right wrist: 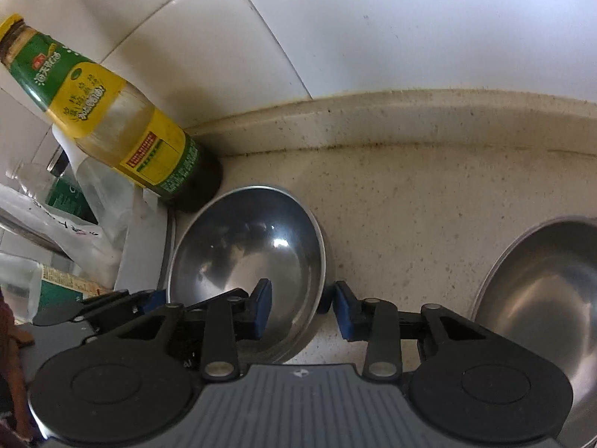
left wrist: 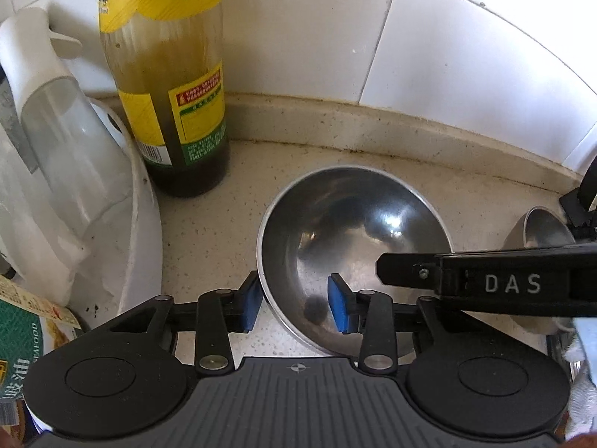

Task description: Organize plates and bowls

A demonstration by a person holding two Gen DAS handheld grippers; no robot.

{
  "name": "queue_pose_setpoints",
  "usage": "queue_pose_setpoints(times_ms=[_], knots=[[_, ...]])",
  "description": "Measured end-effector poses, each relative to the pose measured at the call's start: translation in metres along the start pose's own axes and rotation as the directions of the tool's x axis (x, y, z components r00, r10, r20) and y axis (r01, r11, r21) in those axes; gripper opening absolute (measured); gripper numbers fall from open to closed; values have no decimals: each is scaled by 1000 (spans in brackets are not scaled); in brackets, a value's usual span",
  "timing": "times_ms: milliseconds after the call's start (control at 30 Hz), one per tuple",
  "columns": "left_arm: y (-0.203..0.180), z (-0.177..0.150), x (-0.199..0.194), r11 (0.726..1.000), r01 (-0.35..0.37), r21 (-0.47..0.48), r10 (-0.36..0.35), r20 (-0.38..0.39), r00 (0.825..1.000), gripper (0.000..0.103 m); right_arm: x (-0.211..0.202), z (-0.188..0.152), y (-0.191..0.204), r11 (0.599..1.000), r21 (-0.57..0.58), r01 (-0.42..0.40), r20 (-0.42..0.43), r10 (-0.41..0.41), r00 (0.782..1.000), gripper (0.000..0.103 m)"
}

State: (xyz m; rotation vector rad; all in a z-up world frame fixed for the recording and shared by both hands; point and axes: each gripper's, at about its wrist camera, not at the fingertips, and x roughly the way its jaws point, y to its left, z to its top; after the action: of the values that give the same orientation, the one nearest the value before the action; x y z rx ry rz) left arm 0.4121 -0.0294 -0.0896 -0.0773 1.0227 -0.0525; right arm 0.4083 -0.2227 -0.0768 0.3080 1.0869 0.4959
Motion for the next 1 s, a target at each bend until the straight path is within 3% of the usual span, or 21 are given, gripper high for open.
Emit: queue_pose_setpoints(times_ms=[267, 667, 1000], knots=[[1, 0, 6, 1000, 8, -15, -8, -5, 1000, 41, -4, 2, -5, 1000, 11, 6, 19, -6, 1000, 38], [-6, 1, -21, 1000, 18, 10, -19, 65, 998, 44, -22, -2, 4, 999, -45, -5, 61, 7, 998, 38], [-8, -8, -56, 999, 50, 20, -52, 111, 992, 50, -66, -18, 16, 996, -81, -27, 118, 36, 992, 38]])
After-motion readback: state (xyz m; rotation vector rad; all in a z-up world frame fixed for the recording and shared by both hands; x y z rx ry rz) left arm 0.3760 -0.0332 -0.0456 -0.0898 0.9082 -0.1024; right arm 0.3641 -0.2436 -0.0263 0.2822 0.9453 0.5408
